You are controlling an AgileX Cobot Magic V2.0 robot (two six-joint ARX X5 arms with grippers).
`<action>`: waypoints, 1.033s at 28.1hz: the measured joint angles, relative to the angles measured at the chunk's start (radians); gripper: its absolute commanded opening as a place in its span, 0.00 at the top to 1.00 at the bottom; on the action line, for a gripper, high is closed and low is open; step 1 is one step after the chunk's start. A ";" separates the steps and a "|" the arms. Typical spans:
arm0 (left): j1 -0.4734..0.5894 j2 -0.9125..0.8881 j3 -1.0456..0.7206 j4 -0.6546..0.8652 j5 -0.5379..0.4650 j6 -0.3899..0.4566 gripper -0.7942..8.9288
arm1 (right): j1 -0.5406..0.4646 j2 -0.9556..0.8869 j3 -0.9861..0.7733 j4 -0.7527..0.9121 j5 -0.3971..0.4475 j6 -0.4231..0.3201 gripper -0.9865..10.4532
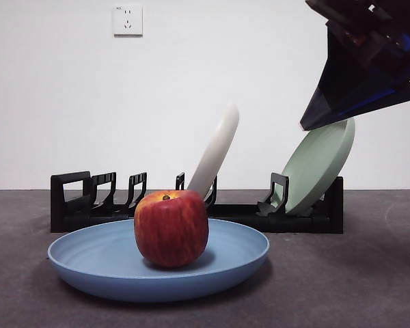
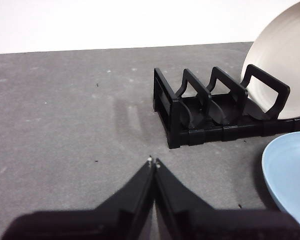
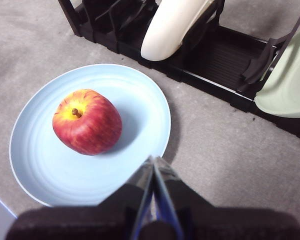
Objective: Take the blue plate from the plate rack,put the plate on the table,take the apple from the table,put the apple in the plate
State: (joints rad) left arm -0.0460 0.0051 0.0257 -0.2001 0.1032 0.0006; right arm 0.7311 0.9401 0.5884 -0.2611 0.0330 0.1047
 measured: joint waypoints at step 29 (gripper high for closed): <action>0.000 0.000 0.000 0.000 0.000 0.000 0.92 | -0.641 -0.902 -0.500 0.127 -0.007 -0.032 0.91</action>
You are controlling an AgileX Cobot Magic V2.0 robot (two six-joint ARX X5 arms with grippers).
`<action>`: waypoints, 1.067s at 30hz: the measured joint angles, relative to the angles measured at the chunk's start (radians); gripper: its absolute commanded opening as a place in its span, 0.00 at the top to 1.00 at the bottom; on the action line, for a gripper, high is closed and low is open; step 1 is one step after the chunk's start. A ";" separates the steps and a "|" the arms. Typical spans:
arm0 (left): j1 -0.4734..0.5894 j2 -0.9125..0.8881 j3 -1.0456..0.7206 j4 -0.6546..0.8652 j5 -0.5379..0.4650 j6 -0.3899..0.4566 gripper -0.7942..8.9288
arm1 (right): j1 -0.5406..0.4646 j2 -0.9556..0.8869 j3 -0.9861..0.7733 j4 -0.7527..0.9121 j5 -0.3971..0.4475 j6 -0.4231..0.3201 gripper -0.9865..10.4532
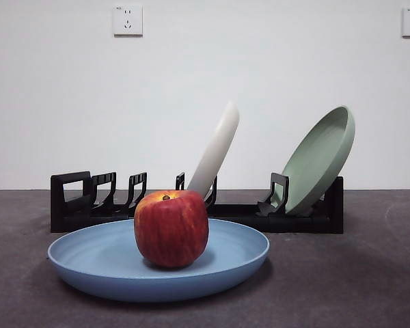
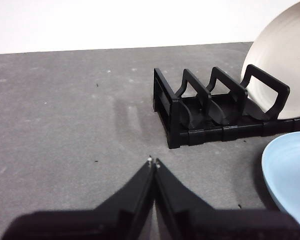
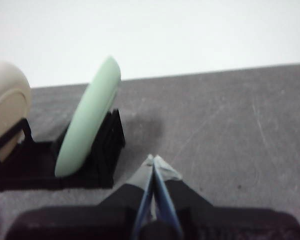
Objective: Take the blue plate from the plate rack,put the plate on the table,take the apple from the table,put the apple in the plate
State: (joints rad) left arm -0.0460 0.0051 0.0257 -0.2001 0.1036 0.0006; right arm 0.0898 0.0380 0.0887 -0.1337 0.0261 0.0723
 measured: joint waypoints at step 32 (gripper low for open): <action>0.000 0.000 0.000 0.000 0.000 0.000 0.92 | 0.000 -0.022 -0.071 -0.041 -0.075 0.129 0.91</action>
